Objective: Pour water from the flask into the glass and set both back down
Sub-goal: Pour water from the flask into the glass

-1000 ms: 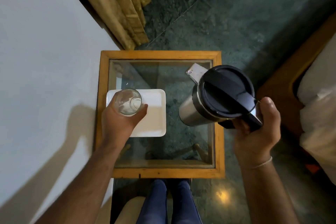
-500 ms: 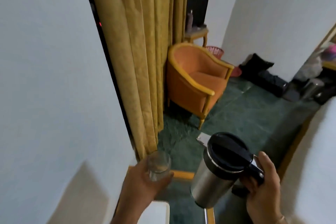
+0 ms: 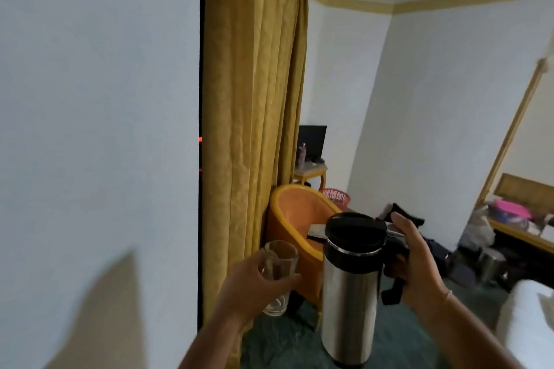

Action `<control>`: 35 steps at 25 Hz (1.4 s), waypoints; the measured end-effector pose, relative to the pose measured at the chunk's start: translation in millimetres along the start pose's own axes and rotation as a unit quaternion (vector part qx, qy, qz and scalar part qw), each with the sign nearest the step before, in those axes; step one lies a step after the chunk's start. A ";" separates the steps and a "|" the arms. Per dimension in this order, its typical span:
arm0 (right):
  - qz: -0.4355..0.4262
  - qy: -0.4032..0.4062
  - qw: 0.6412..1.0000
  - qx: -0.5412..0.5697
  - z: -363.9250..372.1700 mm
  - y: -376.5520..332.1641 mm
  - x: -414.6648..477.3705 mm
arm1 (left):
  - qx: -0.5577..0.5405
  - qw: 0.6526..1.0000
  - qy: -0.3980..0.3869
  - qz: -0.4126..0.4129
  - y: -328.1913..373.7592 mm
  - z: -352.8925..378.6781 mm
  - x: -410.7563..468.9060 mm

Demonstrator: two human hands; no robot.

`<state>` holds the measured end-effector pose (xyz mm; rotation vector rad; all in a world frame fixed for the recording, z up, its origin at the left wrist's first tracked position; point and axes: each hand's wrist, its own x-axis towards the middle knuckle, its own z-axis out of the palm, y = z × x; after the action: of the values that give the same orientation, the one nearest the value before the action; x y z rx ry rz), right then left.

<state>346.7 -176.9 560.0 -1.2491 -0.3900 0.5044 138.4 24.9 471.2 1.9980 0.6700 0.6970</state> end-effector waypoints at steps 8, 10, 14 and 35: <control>0.002 -0.083 0.986 -0.146 23.9 -82.5 16.8 | 0.059 0.997 -0.003 0.049 61.2 -24.0 16.0; -0.006 -0.092 0.981 -0.169 31.5 -98.3 16.8 | 0.065 0.996 -0.006 0.065 70.5 -29.3 17.4; -0.027 -0.110 0.965 -0.237 45.5 -121.0 14.1 | 0.073 0.995 0.001 0.073 79.2 -29.7 18.2; -0.056 -0.152 0.886 -0.434 103.1 -193.1 7.0 | 0.019 0.993 0.010 0.120 89.3 -44.5 16.6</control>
<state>325.4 -135.8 774.0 -1.9993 -1.0250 0.4320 135.6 20.5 572.2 2.1308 0.4609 0.8535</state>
